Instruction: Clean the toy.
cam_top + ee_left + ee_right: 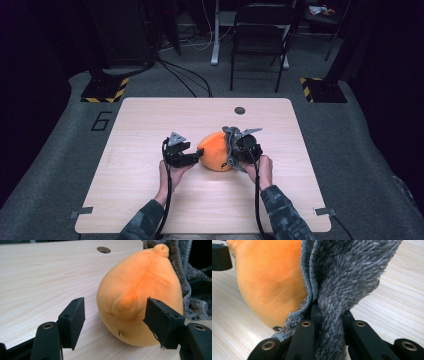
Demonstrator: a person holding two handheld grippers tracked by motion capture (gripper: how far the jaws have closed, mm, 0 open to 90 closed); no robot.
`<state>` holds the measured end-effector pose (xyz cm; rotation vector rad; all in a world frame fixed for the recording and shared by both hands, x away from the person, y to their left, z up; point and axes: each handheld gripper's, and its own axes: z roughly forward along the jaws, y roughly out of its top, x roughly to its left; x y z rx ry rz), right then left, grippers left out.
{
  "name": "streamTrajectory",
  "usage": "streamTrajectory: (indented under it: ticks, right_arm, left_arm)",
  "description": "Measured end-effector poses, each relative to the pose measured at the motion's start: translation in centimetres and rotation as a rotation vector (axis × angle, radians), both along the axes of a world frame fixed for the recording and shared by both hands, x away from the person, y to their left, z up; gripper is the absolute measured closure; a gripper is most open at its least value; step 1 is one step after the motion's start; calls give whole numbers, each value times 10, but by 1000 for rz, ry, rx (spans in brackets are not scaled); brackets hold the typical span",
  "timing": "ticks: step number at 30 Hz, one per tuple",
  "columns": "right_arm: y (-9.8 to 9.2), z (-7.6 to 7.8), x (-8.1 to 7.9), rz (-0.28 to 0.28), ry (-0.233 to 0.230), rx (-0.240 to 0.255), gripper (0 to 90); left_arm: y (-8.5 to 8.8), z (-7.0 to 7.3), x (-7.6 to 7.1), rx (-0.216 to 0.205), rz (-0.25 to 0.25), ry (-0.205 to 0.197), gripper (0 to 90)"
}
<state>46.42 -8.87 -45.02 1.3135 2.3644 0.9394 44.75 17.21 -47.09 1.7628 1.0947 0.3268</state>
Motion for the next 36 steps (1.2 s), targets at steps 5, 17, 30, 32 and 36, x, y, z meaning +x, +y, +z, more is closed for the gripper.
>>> streamTrajectory:
  ticks: [5, 17, 30, 32, 36]
  right_arm:
    - [0, 2, -1, 8, 4, -11, 799]
    - [-15, 31, -2, -10, -30, 37, 797]
    - [5, 74, -28, 104, -110, 80, 795]
    - [18, 69, -30, 132, -88, 34, 795]
    - [22, 55, -25, 127, -73, -24, 798]
  left_arm:
    - [-15, -2, -2, 25, -64, -42, 591]
    - [-23, 13, -10, 120, -75, -155, 821]
    - [-51, 28, -28, 181, -231, -246, 819]
    - [-54, 27, -30, 204, -254, -247, 820]
    - [-55, 20, -29, 216, -256, -234, 822]
